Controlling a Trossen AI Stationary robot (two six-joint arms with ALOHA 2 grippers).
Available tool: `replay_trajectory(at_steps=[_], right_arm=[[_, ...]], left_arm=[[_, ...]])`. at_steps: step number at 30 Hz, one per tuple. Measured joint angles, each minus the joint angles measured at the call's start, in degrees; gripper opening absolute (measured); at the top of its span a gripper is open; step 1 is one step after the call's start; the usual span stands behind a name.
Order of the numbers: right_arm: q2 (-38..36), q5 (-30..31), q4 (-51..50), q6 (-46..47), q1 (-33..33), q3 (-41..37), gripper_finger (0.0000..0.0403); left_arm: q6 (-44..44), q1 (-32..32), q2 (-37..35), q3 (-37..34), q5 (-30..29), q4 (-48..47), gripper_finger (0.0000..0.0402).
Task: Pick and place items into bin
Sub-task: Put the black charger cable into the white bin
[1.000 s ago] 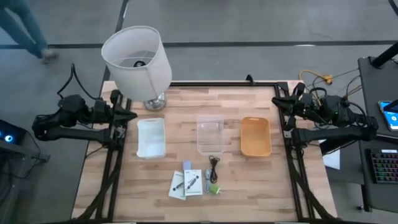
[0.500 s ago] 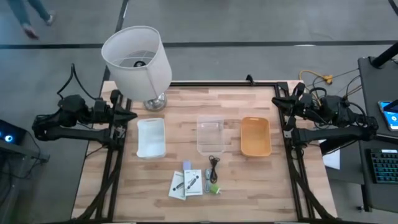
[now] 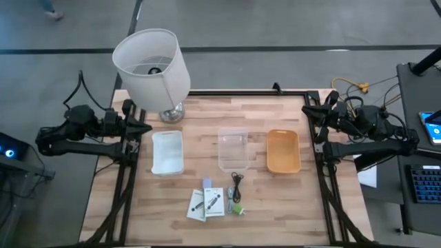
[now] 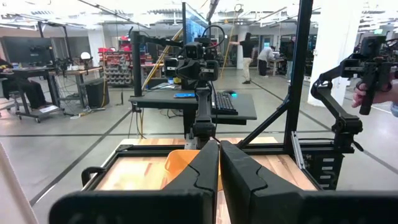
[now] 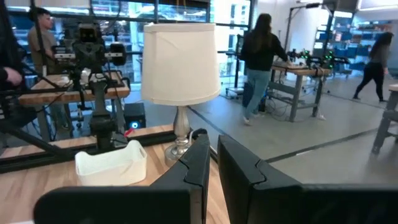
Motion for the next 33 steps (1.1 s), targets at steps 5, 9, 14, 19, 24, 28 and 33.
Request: replay_trajectory(at_steps=[5, 9, 14, 19, 24, 28, 33], right_arm=[[0.0, 0.0, 0.0, -1.1, 0.0, 0.0, 0.0022], [0.0, 0.0, 0.0, 0.1, 0.0, 0.0, 0.0022], [0.6, 0.0, 1.3, 7.5, 0.0, 0.0, 0.0022], [1.1, 0.0, 4.3, 14.2, 0.0, 0.0, 0.0022], [1.1, 0.9, 7.9, 15.5, 0.0, 0.0, 0.0022], [1.1, -0.9, 15.3, 24.2, 0.0, 0.0, 0.0022], [3.3, -5.3, 18.4, 23.6, 0.0, 0.0, 0.0022]], left_arm=[[0.9, 0.0, 0.0, 0.0, -0.9, 0.1, 0.0000], [1.3, 0.0, 0.0, 0.0, -2.3, 2.8, 0.0000], [-5.9, 0.0, 0.0, 0.0, -2.1, 10.4, 0.0000], [-11.9, 0.0, 0.0, 0.0, -2.1, 20.7, 0.0000], [-11.6, 0.0, 0.0, 0.0, -2.1, 27.1, 0.0000], [-7.7, 0.0, 0.4, 0.0, -3.3, 28.9, 0.0000], [-7.6, 0.0, 2.2, 0.0, -3.4, 30.5, 0.0000]])
